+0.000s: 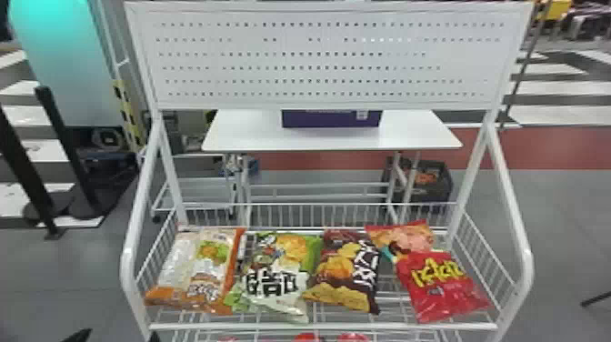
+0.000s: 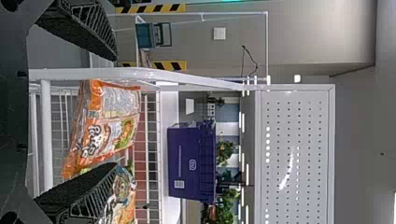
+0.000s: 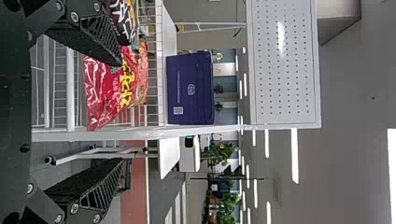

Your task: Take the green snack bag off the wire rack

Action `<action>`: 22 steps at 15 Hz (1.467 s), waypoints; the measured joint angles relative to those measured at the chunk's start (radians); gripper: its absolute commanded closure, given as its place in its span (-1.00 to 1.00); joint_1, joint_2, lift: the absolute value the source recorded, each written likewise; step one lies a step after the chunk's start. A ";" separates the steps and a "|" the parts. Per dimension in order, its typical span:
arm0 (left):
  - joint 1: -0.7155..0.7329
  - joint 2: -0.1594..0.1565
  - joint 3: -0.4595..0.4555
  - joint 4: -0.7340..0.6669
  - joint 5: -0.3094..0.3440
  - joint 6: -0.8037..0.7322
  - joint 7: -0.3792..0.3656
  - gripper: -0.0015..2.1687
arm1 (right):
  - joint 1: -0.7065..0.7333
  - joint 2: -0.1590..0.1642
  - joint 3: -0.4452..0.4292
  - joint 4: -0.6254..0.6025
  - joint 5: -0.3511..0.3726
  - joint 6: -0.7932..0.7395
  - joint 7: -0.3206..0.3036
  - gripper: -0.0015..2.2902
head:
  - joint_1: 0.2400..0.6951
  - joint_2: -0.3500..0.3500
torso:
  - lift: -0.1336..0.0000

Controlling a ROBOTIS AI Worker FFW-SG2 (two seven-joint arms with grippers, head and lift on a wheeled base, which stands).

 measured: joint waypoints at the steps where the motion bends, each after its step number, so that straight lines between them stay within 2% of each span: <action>1: 0.000 0.000 -0.001 0.000 0.000 0.000 0.000 -0.93 | 0.000 0.000 0.000 0.000 0.000 0.000 0.000 -0.85 | 0.14 0.00 | 1.00; 3: -0.004 0.000 -0.014 0.001 0.000 -0.002 -0.001 -0.93 | -0.001 0.001 0.000 0.000 0.000 0.000 0.000 -0.85 | 0.14 0.00 | 1.00; 6: -0.043 0.005 -0.086 0.022 -0.006 -0.002 0.000 -0.93 | -0.003 0.004 0.006 0.001 0.001 0.000 0.000 -0.85 | 0.14 0.00 | 1.00; 9: -0.133 0.010 -0.198 0.073 -0.032 0.021 0.040 -0.93 | -0.006 0.006 0.013 0.002 0.006 0.000 0.000 -0.85 | 0.14 0.00 | 1.00; 12: -0.269 0.010 -0.313 0.135 -0.074 0.136 0.083 -0.93 | -0.006 0.007 0.019 0.002 0.012 0.000 0.000 -0.85 | 0.14 0.00 | 1.00; 16: -0.451 -0.010 -0.397 0.219 -0.089 0.307 0.111 -0.93 | -0.005 0.008 0.021 0.002 0.017 0.000 0.000 -0.85 | 0.14 0.00 | 1.00; 22: -0.657 -0.058 -0.442 0.398 -0.082 0.414 0.120 -0.93 | -0.005 0.008 0.035 0.004 0.032 0.003 -0.001 -0.85 | 0.14 0.00 | 1.00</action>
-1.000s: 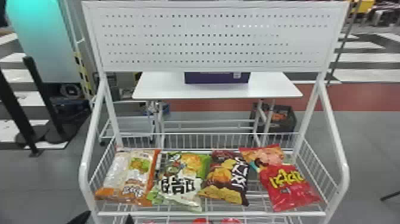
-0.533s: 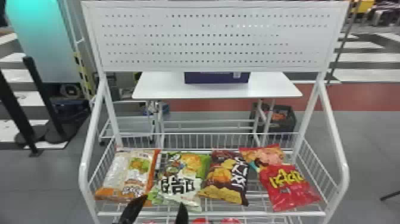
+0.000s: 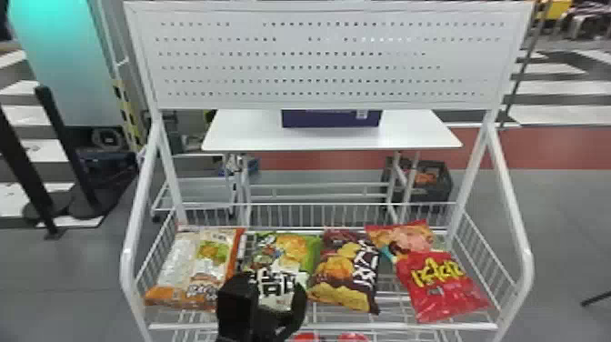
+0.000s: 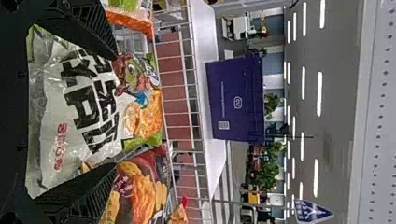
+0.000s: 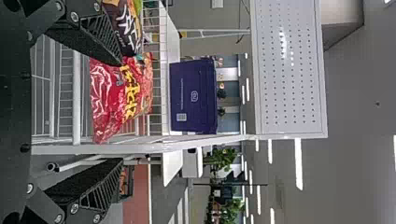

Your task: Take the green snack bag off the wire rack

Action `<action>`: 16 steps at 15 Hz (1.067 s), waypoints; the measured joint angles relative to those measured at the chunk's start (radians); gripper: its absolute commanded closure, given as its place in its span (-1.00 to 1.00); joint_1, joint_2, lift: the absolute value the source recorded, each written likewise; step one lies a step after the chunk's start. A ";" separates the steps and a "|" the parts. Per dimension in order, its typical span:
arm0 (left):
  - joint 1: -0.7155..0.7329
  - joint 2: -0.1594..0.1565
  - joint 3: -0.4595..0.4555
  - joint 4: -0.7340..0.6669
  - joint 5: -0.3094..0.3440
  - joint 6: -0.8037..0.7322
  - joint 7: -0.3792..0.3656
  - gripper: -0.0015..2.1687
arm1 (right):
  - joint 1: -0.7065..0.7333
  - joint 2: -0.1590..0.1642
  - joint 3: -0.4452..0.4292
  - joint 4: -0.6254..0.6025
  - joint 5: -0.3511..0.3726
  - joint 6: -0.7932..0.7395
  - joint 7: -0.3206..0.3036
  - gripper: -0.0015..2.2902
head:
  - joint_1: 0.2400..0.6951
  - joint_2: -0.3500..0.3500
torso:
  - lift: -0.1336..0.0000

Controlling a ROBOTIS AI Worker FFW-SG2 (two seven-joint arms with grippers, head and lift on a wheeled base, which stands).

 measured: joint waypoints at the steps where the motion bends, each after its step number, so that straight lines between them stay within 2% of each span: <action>1: -0.025 -0.006 -0.003 0.028 0.001 0.012 0.000 -0.93 | 0.000 0.000 0.000 0.000 0.000 0.000 0.000 -0.85 | 0.14 0.00 | 1.00; 4: -0.080 -0.018 -0.012 0.093 -0.001 0.036 0.000 -0.92 | 0.002 -0.001 -0.004 0.001 0.000 0.000 0.000 -0.85 | 0.14 0.00 | 1.00; 6: -0.102 -0.019 -0.017 0.120 -0.002 0.044 0.000 -0.85 | 0.003 -0.001 -0.004 0.001 0.000 0.001 0.000 -0.85 | 0.14 0.00 | 1.00; 9: -0.121 -0.020 -0.018 0.137 -0.003 0.088 0.000 -0.64 | 0.003 0.000 -0.003 0.001 0.000 0.001 0.000 -0.85 | 0.14 0.00 | 1.00; 11: -0.128 -0.021 -0.019 0.137 -0.005 0.123 0.000 -0.08 | 0.002 0.000 -0.002 0.001 0.000 0.001 0.000 -0.85 | 0.14 0.00 | 1.00; 12: -0.128 -0.022 -0.020 0.138 -0.005 0.133 0.002 0.28 | 0.002 0.000 -0.002 0.001 0.000 0.001 0.000 -0.85 | 0.14 0.00 | 1.00; 13: -0.128 -0.022 -0.021 0.137 -0.004 0.140 0.011 0.33 | 0.002 0.000 -0.001 0.001 0.000 0.001 0.000 -0.85 | 0.14 0.00 | 1.00; 14: -0.126 -0.022 -0.020 0.136 -0.003 0.144 0.015 0.47 | 0.001 0.000 -0.001 0.001 0.000 0.001 0.000 -0.85 | 0.14 0.00 | 1.00; 16: -0.116 -0.019 -0.015 0.125 0.000 0.147 0.012 0.49 | 0.000 -0.001 -0.001 0.002 0.000 0.001 0.000 -0.85 | 0.14 0.00 | 1.00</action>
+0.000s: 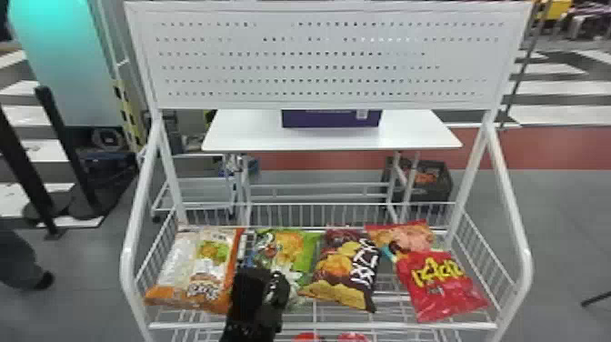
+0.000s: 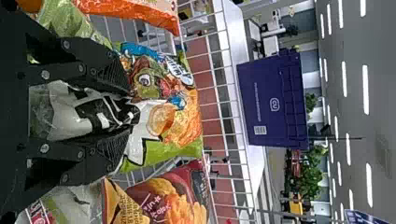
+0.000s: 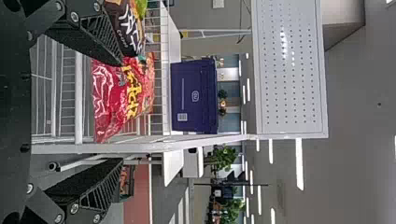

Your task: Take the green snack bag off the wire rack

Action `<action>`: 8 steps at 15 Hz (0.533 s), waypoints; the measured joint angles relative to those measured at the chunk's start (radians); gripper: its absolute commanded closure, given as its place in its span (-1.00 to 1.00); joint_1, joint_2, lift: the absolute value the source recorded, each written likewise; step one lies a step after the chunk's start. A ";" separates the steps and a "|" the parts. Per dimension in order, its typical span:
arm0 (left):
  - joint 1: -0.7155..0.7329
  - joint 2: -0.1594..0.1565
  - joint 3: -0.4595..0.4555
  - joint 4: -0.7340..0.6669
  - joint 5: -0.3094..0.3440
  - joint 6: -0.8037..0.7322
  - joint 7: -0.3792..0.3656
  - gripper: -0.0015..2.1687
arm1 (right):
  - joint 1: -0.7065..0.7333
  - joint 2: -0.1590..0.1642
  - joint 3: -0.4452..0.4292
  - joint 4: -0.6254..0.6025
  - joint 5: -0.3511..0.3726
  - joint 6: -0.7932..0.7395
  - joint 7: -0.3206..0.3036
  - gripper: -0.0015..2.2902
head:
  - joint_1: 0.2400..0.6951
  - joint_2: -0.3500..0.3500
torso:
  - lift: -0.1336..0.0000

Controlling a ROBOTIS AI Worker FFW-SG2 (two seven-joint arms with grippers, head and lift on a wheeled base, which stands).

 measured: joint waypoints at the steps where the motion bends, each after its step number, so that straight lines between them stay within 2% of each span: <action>1: 0.007 0.001 0.004 -0.008 0.001 -0.001 0.000 0.49 | 0.000 0.000 0.000 0.000 0.000 0.000 0.000 -0.85 | 0.14 0.00 | 1.00; 8: 0.113 0.015 0.036 -0.165 0.012 -0.065 0.017 0.49 | -0.003 0.000 0.002 0.000 -0.001 -0.003 0.000 -0.85 | 0.14 0.00 | 1.00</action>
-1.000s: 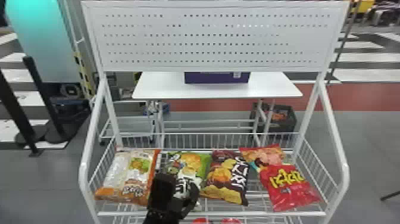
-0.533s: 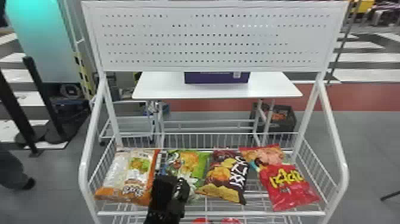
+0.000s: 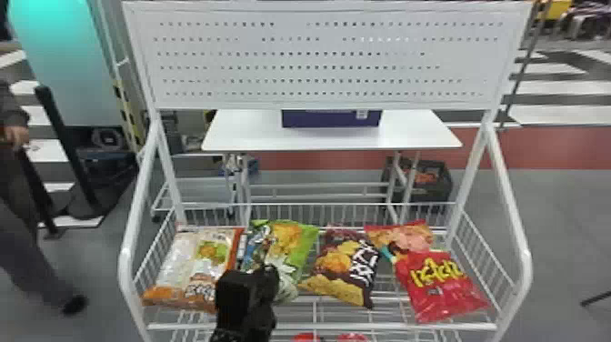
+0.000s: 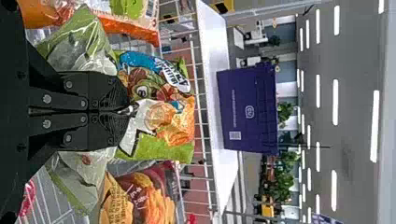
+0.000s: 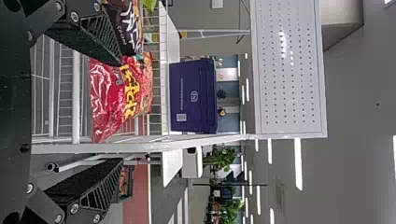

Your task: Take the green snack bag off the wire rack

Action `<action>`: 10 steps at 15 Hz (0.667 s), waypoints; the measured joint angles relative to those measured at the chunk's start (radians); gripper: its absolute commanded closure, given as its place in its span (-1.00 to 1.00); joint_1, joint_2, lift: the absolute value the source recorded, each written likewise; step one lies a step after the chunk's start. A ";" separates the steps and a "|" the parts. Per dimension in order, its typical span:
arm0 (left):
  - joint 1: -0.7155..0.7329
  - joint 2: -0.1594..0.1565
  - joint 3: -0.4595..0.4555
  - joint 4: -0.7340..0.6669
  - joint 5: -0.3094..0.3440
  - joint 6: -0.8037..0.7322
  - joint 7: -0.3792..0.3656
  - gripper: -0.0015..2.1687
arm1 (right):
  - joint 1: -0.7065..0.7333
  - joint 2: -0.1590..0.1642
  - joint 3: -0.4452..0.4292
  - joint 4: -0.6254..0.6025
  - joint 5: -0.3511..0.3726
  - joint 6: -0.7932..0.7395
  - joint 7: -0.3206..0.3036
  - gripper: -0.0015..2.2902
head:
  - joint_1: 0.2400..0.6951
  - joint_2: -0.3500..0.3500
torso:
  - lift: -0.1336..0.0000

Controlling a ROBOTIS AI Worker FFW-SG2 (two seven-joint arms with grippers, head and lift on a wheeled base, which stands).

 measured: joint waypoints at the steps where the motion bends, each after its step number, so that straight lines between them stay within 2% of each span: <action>1: 0.029 0.005 0.007 -0.034 0.004 -0.015 0.003 0.49 | -0.001 0.000 0.001 0.001 0.001 0.000 0.000 -0.85 | 0.14 0.00 | 1.00; 3: 0.091 0.026 0.020 -0.104 0.009 -0.039 0.023 0.49 | -0.004 0.000 0.003 0.003 0.001 0.000 0.000 -0.85 | 0.14 0.00 | 1.00; 5: 0.161 0.061 0.028 -0.175 0.018 -0.077 0.061 0.49 | -0.007 0.000 0.006 0.006 0.001 0.000 0.000 -0.85 | 0.14 0.00 | 1.00; 7: 0.250 0.096 0.049 -0.244 0.027 -0.134 0.068 0.49 | -0.010 0.000 0.008 0.009 0.001 0.000 0.000 -0.85 | 0.14 0.00 | 1.00; 10: 0.372 0.122 0.093 -0.315 0.030 -0.236 0.064 0.49 | -0.014 0.001 0.013 0.012 0.003 0.000 0.000 -0.85 | 0.14 0.00 | 1.00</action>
